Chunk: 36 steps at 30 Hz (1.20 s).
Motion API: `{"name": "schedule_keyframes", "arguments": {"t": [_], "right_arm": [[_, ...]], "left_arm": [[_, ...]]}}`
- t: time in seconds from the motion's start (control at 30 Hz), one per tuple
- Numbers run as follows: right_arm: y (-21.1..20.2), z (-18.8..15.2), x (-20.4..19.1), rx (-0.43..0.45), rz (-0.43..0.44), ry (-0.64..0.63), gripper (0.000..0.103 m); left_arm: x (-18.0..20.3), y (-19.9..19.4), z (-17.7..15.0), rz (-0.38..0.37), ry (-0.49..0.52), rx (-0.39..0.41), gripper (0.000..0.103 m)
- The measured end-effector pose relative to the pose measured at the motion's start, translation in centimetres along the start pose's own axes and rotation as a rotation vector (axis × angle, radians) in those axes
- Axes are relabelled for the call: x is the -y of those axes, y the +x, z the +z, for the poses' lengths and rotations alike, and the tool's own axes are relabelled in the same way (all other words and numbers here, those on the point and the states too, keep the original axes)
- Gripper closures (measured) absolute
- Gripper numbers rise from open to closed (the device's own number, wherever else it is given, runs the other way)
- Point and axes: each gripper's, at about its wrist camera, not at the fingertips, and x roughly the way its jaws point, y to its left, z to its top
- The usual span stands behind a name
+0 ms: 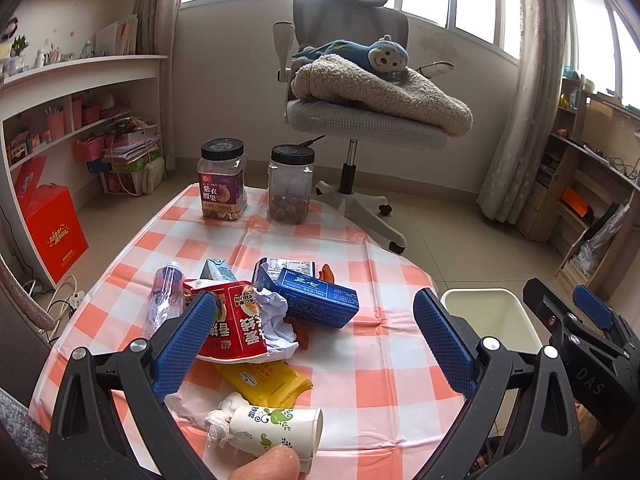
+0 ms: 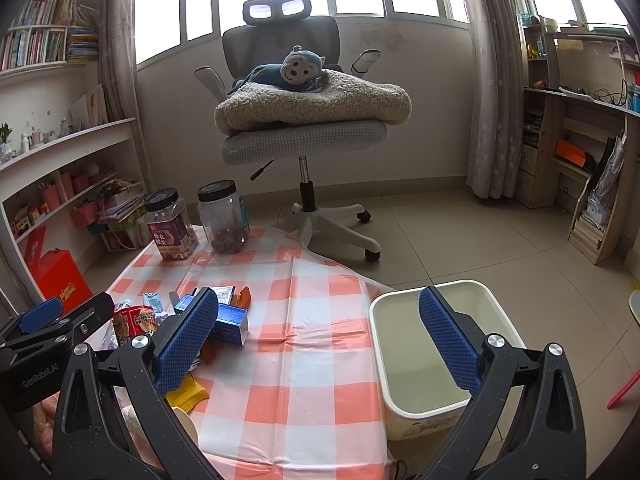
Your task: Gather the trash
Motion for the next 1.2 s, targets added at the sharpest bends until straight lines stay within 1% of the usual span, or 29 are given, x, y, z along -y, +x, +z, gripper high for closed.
{"name": "schedule_keyframes", "arguments": {"t": [0.33,0.6,0.67,1.03,1.2], "right_arm": [[0.00,0.04,-0.02,-0.003,0.000,-0.003,0.007],[-0.01,-0.08,-0.04,-0.002,0.000,0.001,0.007],[0.00,0.04,-0.01,-0.003,0.000,0.000,0.007],[-0.04,0.06,-0.03,-0.004,-0.001,0.000,0.007],[0.20,-0.27,0.19,-0.026,-0.004,0.000,0.007]], "left_arm": [[-0.01,0.09,0.00,0.001,-0.001,-0.003,0.007],[-0.73,0.18,-0.47,0.004,-0.003,-0.003,0.007],[-0.05,0.03,-0.01,0.004,0.000,-0.004,0.007],[-0.20,-0.12,0.09,0.006,-0.009,-0.003,0.007],[-0.42,-0.17,0.32,0.013,-0.016,-0.008,0.007]]}}
